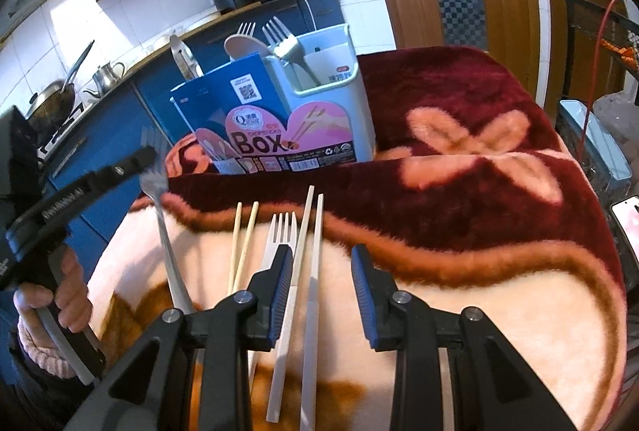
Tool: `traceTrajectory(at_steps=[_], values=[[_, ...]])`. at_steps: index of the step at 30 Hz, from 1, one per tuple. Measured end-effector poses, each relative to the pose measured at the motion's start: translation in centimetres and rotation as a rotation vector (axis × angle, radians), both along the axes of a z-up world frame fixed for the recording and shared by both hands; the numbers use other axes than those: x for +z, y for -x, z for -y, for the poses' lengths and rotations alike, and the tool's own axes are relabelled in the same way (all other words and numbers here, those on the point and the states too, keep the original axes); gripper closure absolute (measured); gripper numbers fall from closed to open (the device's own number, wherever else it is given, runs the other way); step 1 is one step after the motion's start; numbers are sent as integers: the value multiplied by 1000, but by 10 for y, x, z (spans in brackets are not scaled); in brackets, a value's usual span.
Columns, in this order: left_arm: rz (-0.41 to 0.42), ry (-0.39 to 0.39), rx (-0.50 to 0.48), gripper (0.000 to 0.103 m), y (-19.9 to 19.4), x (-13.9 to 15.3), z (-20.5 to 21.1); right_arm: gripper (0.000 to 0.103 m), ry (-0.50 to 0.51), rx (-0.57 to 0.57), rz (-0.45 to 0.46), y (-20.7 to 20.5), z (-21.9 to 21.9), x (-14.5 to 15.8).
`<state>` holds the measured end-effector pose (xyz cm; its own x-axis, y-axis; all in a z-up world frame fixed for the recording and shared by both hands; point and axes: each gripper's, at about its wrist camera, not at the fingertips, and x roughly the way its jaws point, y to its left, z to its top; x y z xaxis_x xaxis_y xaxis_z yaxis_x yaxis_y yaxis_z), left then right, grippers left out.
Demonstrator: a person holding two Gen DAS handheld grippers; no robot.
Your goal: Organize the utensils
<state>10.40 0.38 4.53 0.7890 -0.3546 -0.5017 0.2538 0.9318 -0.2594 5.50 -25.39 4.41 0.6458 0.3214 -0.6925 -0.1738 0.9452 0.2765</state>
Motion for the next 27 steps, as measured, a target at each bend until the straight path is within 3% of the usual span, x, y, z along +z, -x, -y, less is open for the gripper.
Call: traceTrajectory(at_steps=[7, 11, 19, 24, 27], values=[[85, 9, 37, 102, 16, 20, -23, 70, 45, 40, -64, -13, -10, -5], [123, -2, 55, 102, 21, 30, -31, 85, 87, 55, -122, -26, -13, -12], [185, -75, 68, 102, 25, 44, -35, 87, 169, 114, -192, -46, -25, -14], [189, -105, 69, 102, 23, 45, -36, 87, 158, 128, -242, -62, -24, -15], [182, -123, 76, 101, 20, 45, -37, 95, 116, 128, -267, -69, -20, -16]])
